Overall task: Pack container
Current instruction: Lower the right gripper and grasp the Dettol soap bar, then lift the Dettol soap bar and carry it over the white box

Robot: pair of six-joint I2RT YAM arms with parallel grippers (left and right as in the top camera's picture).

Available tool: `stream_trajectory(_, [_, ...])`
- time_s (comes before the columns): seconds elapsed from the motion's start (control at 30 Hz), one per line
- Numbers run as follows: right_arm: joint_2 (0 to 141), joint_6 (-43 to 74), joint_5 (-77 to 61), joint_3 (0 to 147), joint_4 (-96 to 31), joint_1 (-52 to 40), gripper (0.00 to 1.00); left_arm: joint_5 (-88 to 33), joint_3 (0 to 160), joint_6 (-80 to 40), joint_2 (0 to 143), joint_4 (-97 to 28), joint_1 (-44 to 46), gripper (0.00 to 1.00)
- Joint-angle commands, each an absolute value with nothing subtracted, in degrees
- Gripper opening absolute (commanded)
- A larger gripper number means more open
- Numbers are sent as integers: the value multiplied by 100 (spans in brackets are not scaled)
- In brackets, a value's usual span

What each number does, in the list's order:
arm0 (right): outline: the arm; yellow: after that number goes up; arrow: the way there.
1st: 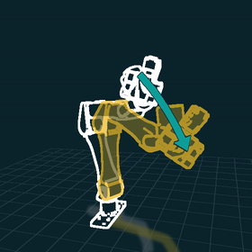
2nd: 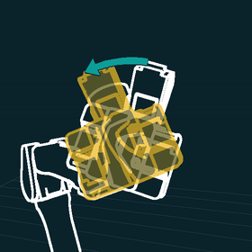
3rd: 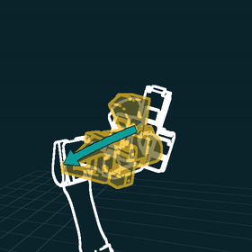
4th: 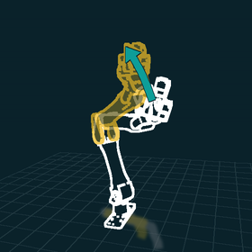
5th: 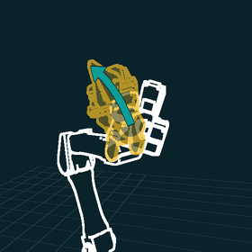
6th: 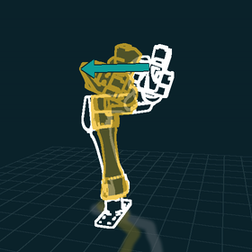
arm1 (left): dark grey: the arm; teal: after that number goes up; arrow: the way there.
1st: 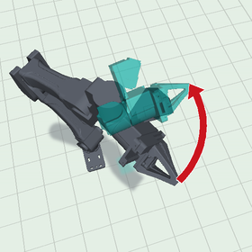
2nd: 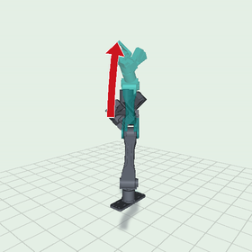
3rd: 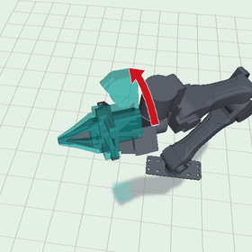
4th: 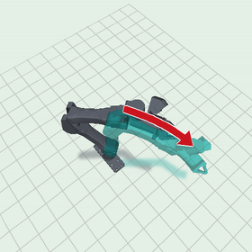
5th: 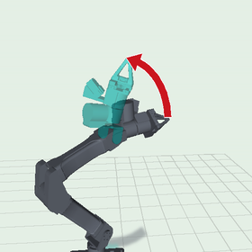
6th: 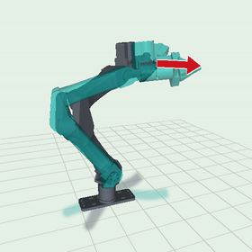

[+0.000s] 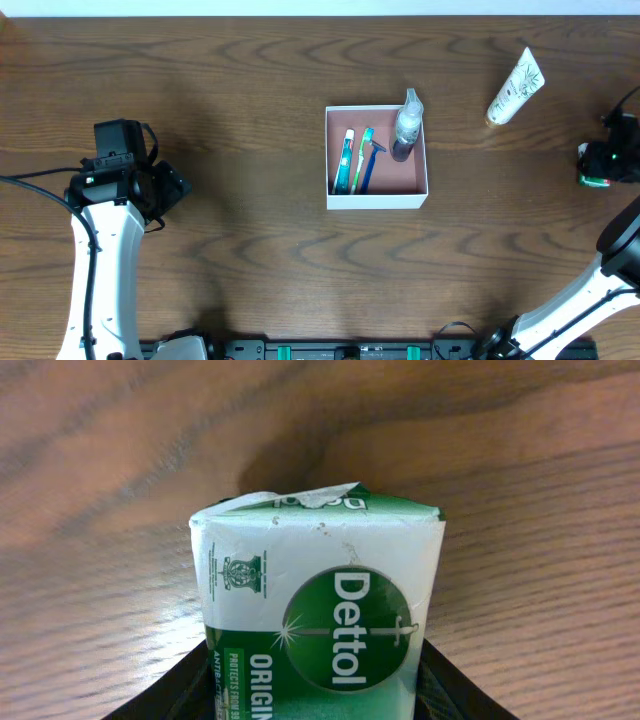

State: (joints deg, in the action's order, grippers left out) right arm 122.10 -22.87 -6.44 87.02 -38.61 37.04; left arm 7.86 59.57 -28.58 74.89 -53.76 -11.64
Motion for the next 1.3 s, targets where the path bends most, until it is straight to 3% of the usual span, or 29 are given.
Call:
stream_trajectory(0.0, [12125, -1741, -1219, 9238, -4007, 3640, 26, 812, 5957, -2926, 7507, -5393, -1199, 98])
stream_trajectory(0.33, [11308, -722, -3076, 10674, -4967, 3483, 26, 812, 5955, -2926, 7507, -5395, -1199, 98])
stream_trajectory(0.57, [10173, -687, -3151, 11067, -5583, 2679, 26, 812, 5955, -2926, 7507, -5393, -1199, 98])
stream_trajectory(0.87, [8967, 537, -2016, 11067, -5870, 976, 25, 812, 5957, -2926, 7507, -5393, -1199, 98])
stream_trajectory(1.27, [9061, 1081, -1037, 11032, -6698, -1039, 23, 812, 5955, -2926, 7507, -5395, -1199, 98])
